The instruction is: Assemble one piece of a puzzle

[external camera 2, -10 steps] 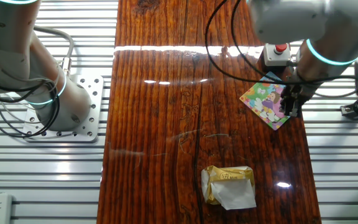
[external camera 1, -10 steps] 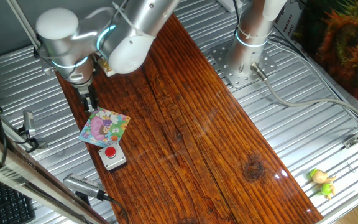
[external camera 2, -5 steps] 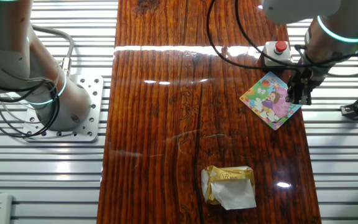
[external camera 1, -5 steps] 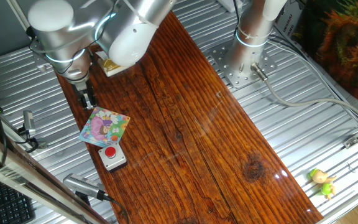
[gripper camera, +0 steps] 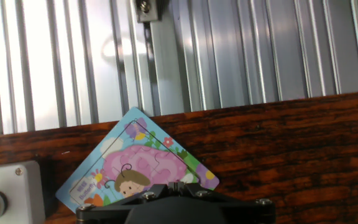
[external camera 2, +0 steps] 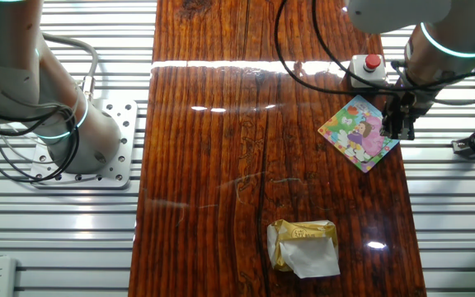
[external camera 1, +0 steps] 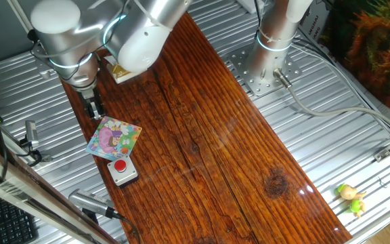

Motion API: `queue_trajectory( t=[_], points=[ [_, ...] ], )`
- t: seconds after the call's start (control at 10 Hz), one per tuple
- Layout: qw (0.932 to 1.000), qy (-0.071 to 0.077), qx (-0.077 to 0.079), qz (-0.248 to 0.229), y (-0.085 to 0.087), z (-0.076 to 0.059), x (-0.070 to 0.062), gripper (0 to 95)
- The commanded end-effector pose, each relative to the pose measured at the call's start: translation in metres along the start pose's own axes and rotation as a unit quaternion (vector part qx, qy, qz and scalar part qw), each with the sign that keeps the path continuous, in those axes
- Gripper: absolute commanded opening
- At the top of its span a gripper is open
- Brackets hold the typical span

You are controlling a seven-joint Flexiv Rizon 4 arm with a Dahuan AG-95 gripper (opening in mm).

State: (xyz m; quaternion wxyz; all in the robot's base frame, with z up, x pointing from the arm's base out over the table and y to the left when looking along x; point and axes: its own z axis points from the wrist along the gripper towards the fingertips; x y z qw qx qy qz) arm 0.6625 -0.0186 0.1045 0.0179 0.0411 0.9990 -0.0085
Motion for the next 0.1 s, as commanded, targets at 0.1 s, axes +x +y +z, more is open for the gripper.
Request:
queue_trajectory(
  t=[0.1],
  points=[
    [1.0000,0.005,-0.001,-0.003,0.0001,-0.0004,-0.0001,0.0]
  ],
)
